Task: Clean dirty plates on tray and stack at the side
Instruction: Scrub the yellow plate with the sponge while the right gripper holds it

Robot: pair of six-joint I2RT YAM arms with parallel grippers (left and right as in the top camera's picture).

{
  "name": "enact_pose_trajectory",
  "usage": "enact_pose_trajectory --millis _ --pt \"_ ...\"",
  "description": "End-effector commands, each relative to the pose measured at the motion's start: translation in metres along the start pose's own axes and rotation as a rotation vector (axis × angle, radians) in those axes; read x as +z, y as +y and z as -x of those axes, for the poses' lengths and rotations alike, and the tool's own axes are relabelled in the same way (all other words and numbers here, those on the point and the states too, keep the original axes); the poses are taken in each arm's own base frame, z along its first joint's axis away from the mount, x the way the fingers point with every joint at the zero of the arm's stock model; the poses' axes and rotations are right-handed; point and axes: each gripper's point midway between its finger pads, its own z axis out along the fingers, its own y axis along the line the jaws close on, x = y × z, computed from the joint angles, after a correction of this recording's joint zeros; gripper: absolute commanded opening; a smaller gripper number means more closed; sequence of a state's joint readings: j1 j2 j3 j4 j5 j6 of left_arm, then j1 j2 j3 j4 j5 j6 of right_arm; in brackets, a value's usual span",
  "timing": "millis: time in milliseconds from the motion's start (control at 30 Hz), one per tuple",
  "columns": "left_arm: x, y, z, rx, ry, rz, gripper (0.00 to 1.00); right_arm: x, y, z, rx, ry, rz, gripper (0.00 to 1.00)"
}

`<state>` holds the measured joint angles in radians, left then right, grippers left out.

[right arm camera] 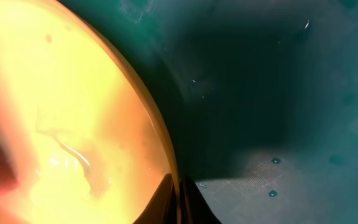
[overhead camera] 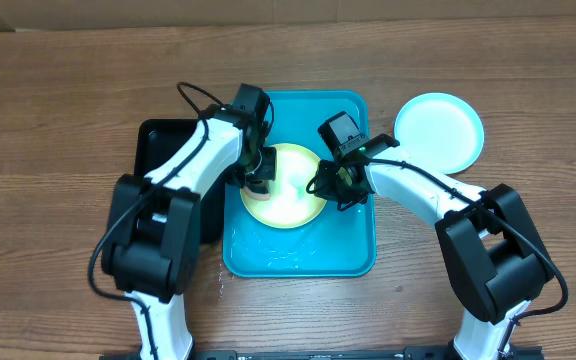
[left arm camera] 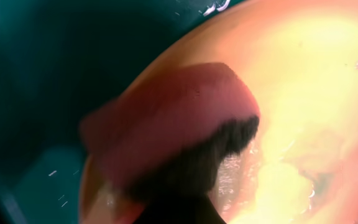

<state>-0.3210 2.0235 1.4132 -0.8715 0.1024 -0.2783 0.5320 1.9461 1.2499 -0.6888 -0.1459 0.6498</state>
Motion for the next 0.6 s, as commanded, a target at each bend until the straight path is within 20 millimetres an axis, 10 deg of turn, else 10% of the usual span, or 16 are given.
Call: enact_pose_trajectory --millis 0,300,567 --pt "0.037 -0.034 -0.032 0.067 0.18 -0.2 0.04 0.003 0.0 -0.003 -0.008 0.003 -0.004 0.04" --pt "0.014 -0.102 -0.041 0.11 0.243 -0.635 0.04 0.003 0.0 -0.003 -0.008 0.002 -0.003 0.04" --pt "-0.01 -0.095 -0.012 0.122 0.186 -0.548 0.04 0.003 0.0 -0.003 -0.008 0.003 -0.004 0.04"
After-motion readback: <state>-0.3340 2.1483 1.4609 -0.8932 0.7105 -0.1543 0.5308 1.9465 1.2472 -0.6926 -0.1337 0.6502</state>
